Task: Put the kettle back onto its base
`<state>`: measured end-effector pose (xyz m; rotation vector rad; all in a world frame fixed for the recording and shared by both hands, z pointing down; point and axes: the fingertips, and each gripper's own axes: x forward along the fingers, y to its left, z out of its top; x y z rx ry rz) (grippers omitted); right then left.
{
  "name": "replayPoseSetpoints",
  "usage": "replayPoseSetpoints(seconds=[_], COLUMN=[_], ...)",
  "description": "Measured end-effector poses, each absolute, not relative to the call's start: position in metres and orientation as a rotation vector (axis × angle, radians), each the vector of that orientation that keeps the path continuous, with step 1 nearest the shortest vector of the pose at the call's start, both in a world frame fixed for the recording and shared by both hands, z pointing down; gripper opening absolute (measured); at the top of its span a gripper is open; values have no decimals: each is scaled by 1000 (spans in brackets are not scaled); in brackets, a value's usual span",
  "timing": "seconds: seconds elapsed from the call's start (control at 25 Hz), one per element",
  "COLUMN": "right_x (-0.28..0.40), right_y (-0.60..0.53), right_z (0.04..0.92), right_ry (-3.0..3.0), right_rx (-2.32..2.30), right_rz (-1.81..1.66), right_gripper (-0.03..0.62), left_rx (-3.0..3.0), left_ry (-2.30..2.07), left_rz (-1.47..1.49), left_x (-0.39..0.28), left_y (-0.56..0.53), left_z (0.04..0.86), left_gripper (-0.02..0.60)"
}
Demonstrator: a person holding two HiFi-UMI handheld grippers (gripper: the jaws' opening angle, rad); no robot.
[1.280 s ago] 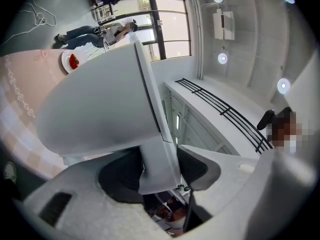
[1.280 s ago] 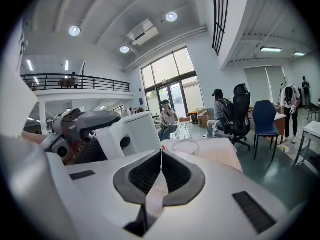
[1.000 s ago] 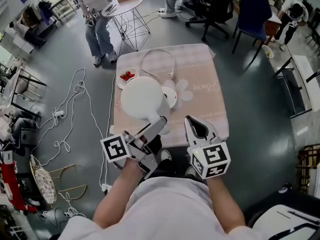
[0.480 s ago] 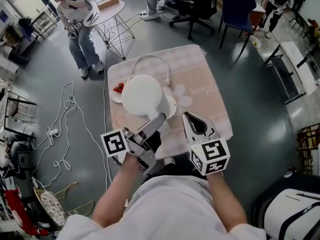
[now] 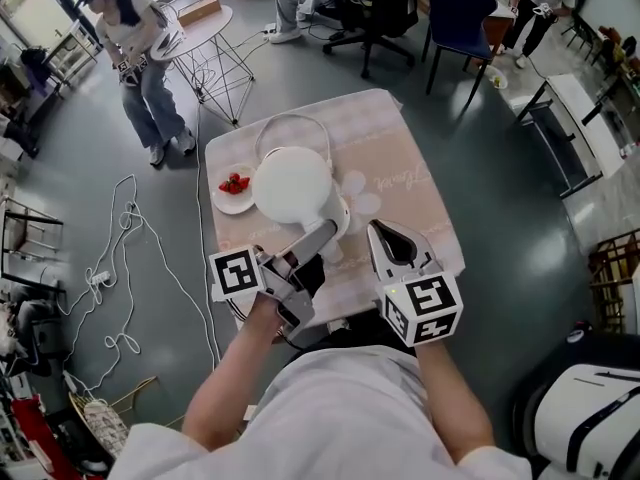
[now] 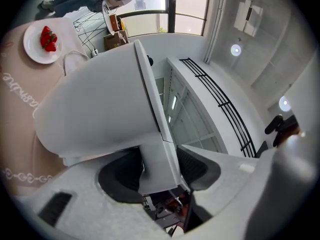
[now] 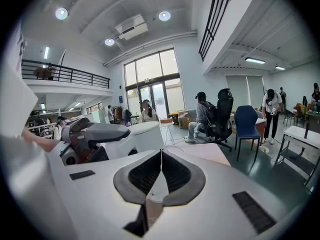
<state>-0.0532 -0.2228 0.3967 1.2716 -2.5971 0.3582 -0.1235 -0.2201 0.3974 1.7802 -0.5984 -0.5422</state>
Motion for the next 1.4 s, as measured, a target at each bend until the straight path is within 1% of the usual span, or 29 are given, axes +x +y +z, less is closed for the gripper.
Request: replayPoseSetpoints(seconds=[0.88, 1.4], right_x=[-40, -42], right_y=[-243, -242], right_z=[413, 418], right_ry=[-2578, -2574], right_rx=[1288, 1278], right_rz=[409, 437], right_gripper=[6, 6], left_rx=[1746, 1760], left_ry=[-590, -575], left_rz=[-482, -464], left_x=[-111, -107], left_y=[-242, -243], left_z=[427, 427], left_gripper=[218, 219])
